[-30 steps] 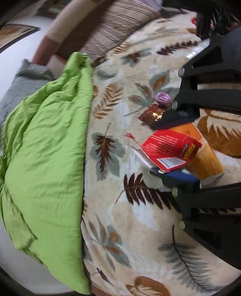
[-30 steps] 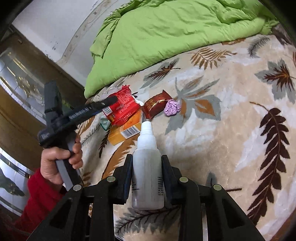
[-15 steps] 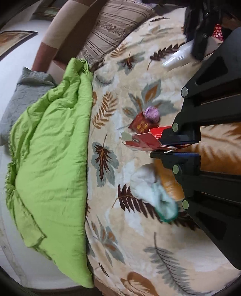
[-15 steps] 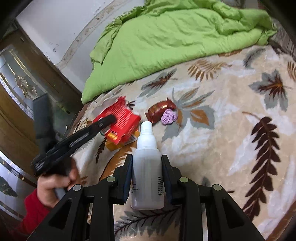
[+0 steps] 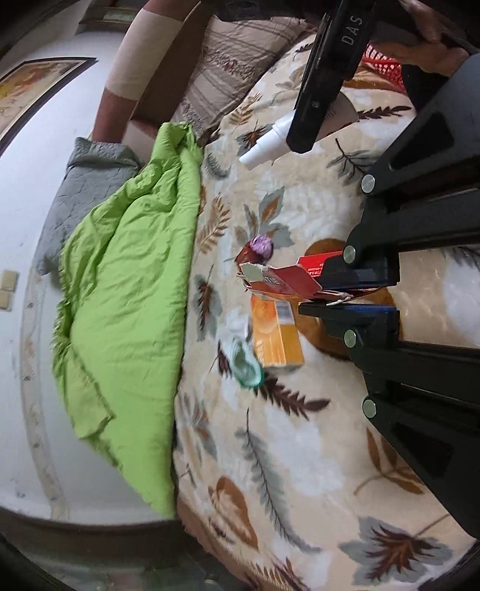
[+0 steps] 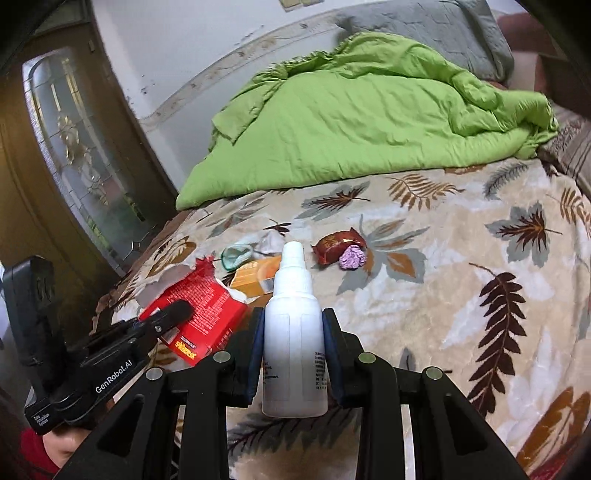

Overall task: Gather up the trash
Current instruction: 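Lift the red box with the left tool while the right tool lifts the spray bottle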

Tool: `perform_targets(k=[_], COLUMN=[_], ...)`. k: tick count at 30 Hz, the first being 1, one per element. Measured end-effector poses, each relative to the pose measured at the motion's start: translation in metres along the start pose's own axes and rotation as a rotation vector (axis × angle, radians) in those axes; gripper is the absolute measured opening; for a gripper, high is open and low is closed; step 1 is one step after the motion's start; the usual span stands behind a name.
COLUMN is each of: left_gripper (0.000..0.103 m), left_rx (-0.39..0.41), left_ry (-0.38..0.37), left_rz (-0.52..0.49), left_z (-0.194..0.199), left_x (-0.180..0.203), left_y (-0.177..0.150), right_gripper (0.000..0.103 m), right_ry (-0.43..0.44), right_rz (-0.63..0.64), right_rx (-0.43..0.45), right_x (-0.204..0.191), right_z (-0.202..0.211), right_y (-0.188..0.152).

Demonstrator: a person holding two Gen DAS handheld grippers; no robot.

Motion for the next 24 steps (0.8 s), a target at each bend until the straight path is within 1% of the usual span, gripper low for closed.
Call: perform_targets(k=[3, 8, 24], left_gripper=[0.006, 0.006, 0.006], left_rx=[0.014, 0.022, 0.031], left_ry=[0.016, 0.036, 0.097], left_rz=[0.010, 0.020, 0.002], left_z=[0.001, -0.003, -0.008], left_x=[0.000, -0.002, 0.005], left_y=[-0.002, 0.000, -0.001], right_gripper=[0.033, 0.033, 0.033], right_ry=[-0.009, -0.005, -0.017], right_rz=[0.017, -0.007, 0.010], right_rx=[0.001, -0.004, -0.012], right_x=[-0.003, 0.001, -0.005], right_z=[-0.001, -0.004, -0.010], right_y=[-0.002, 0.000, 0.001])
Point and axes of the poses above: each gripper's, at about its wrist camera, not at the fingertips, and z roughly against the way its jaws point, x to its right, y to its top, the point moved 1 cm from there along -z, roughly the way its jaws point, and after that the axes turned 11 degrees about -x, right-handed, at the moved point
